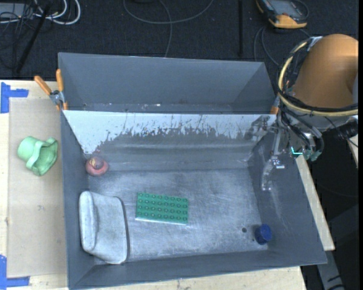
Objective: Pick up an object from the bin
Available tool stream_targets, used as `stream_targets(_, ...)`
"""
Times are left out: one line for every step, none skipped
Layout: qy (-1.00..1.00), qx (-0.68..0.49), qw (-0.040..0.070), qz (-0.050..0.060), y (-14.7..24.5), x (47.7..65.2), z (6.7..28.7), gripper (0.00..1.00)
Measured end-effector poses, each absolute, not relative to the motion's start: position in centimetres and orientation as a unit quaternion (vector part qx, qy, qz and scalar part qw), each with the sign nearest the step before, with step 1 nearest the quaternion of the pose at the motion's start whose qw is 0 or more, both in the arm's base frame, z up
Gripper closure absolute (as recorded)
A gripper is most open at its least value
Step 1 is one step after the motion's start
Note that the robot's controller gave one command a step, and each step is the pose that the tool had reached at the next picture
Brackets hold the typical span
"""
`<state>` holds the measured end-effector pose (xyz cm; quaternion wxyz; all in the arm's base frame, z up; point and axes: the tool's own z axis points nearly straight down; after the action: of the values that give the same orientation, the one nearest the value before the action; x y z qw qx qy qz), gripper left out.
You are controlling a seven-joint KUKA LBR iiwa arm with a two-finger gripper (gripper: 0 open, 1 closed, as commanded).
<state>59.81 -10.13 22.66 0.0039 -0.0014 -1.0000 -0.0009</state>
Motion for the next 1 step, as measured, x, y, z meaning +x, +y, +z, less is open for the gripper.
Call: stream_targets(-1.0,0.001,0.0,0.0,-10.06,59.96,23.15,1.0)
